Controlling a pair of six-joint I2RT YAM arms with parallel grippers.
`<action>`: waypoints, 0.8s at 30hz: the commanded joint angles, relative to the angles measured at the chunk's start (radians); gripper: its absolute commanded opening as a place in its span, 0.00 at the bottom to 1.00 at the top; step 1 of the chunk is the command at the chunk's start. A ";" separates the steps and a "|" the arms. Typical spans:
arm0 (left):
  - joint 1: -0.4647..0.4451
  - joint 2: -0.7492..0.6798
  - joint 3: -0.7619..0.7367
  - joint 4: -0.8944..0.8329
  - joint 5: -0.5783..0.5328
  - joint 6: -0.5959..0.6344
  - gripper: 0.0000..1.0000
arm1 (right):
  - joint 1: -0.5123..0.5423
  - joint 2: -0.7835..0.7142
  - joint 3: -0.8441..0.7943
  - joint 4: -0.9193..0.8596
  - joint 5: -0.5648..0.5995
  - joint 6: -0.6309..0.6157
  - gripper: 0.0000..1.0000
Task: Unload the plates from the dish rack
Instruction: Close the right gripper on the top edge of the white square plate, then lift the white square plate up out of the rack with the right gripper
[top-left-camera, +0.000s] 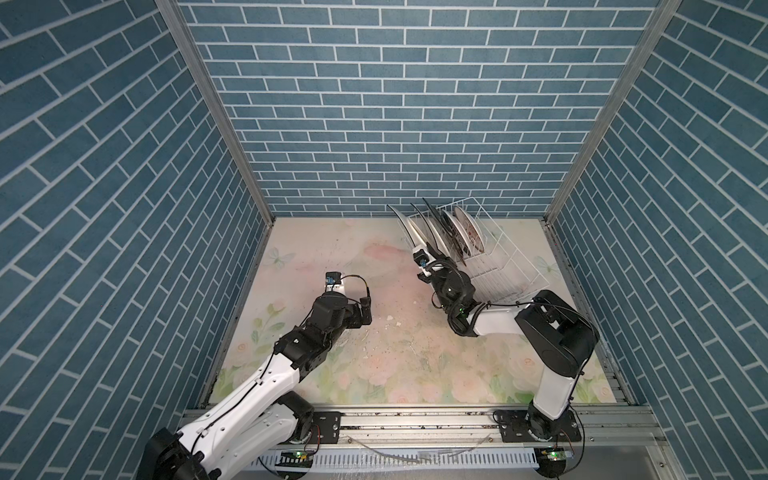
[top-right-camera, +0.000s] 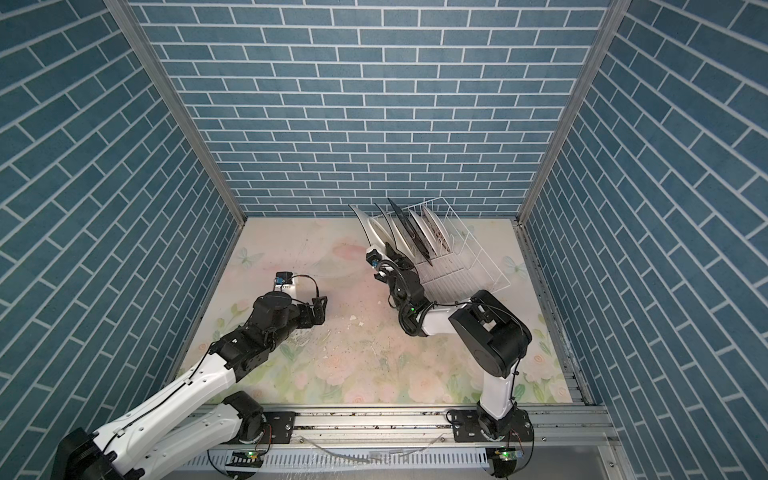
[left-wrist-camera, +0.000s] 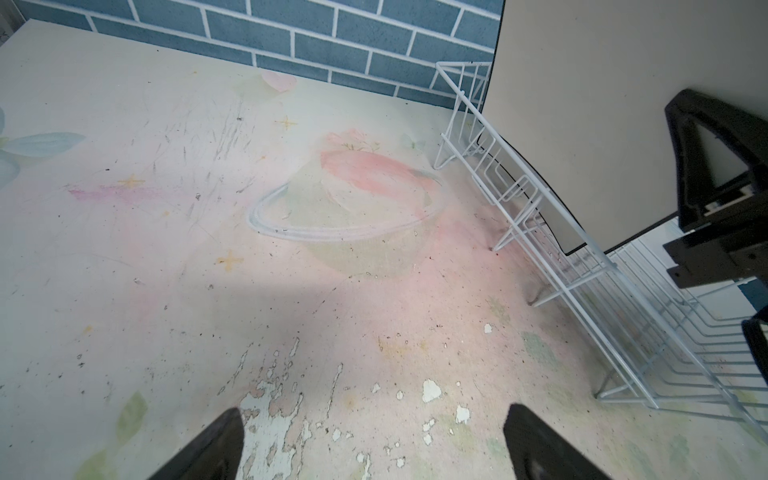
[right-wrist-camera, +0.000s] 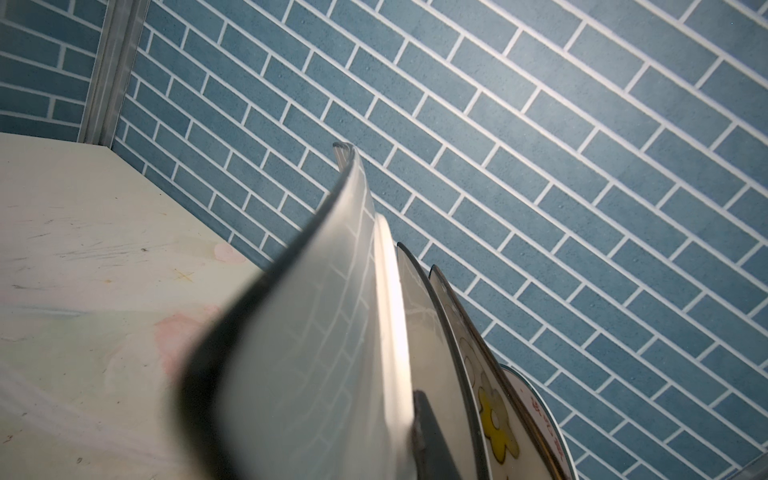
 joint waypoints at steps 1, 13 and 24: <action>0.007 -0.015 -0.017 -0.019 -0.015 -0.003 1.00 | 0.034 -0.086 0.034 0.163 -0.091 0.029 0.00; 0.007 -0.060 0.021 -0.092 -0.004 -0.017 1.00 | 0.065 -0.103 0.074 0.166 -0.097 -0.049 0.00; 0.008 -0.111 0.027 -0.118 0.002 -0.029 1.00 | 0.087 -0.173 0.091 0.165 -0.105 -0.095 0.00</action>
